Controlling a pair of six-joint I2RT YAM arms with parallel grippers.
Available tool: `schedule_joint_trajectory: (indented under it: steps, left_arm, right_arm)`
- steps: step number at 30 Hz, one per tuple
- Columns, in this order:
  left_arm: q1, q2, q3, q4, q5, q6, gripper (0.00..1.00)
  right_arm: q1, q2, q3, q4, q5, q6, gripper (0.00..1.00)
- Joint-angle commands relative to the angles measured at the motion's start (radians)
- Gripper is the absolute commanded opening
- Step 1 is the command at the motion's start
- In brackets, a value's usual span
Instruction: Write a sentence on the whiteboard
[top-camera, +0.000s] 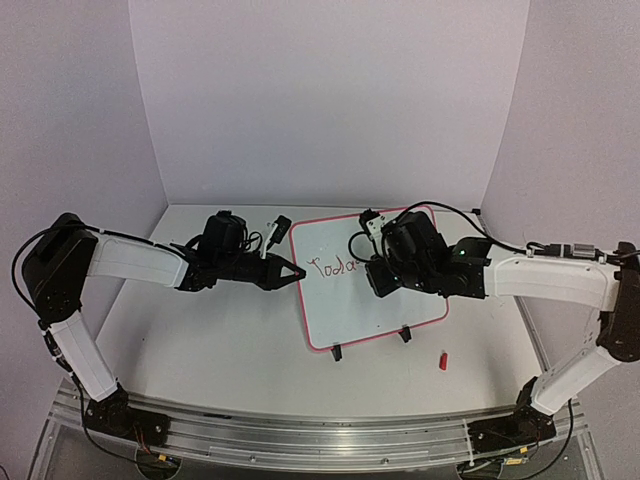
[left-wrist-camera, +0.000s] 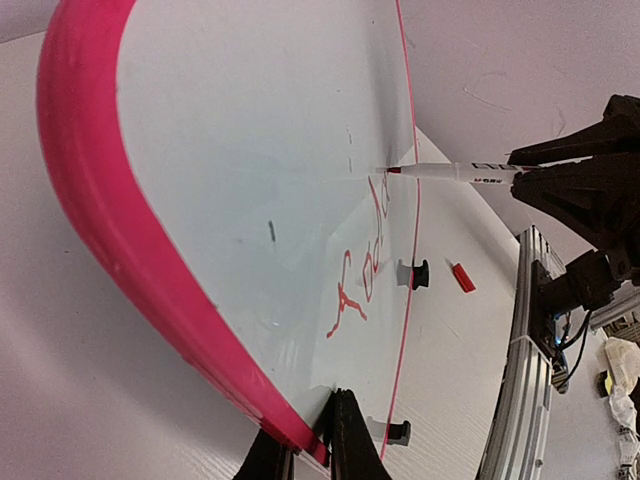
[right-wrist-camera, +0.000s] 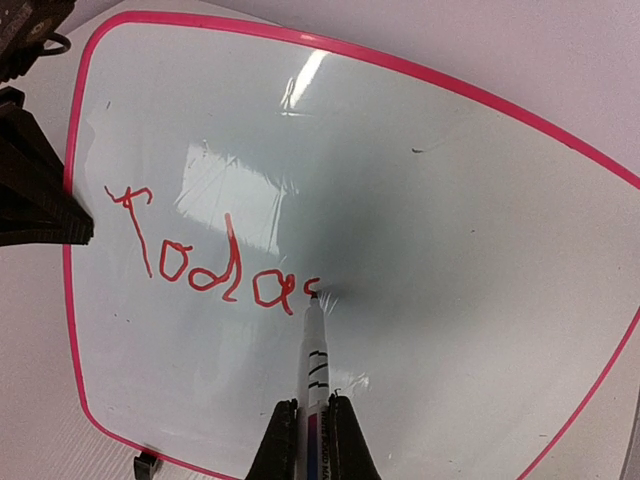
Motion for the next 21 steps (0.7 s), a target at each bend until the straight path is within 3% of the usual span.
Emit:
schedule_joint_trajectory:
  steps: [1,21]
  left_arm:
    - [0.02,0.076,-0.013,-0.197,-0.299,0.171,0.0]
    - [0.02,0.064,-0.024,-0.192,-0.301,0.175,0.0]
  right_arm:
    - [-0.006,-0.028,-0.009,0.0,0.032,0.018,0.0]
    - [-0.01,-0.006,0.029,0.017,0.078,0.022,0.0]
